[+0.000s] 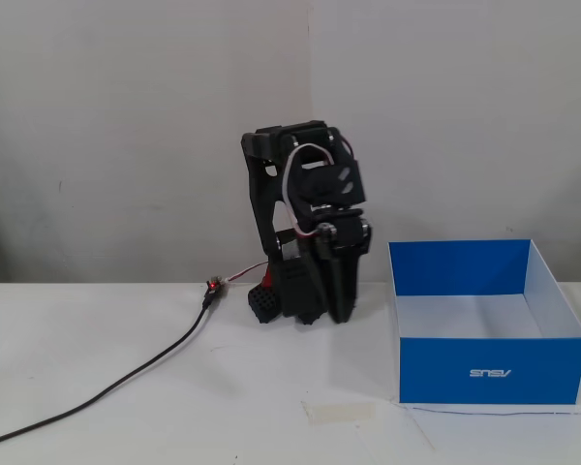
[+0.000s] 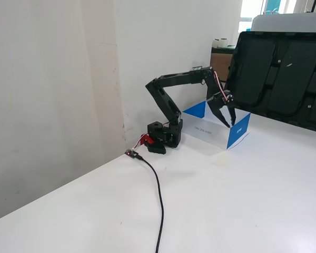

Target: Pick the gray block and keep it in the box.

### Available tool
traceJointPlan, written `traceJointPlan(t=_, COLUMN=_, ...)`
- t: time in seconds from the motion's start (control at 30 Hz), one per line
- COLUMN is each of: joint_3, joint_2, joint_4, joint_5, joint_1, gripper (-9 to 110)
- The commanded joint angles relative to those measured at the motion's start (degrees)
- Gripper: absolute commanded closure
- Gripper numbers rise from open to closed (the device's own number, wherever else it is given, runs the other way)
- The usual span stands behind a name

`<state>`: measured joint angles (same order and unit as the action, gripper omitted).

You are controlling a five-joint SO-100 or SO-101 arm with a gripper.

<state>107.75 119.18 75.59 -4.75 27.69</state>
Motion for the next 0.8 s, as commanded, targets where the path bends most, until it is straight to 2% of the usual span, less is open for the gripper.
traceJointPlan(t=0.0, joint_3=1.05, joint_2=4.75, joint_4=-2.9, joint_5=-0.44, joint_1=-6.33, gripper=101)
traceJointPlan(t=0.43, joint_3=17.23, joint_2=13.89, joint_4=-14.33, joint_5=0.09, joint_1=-20.57, gripper=101)
traceJointPlan(t=0.77, joint_3=37.27, joint_2=35.07, joint_4=-22.24, joint_5=4.66, joint_1=-22.32, gripper=101)
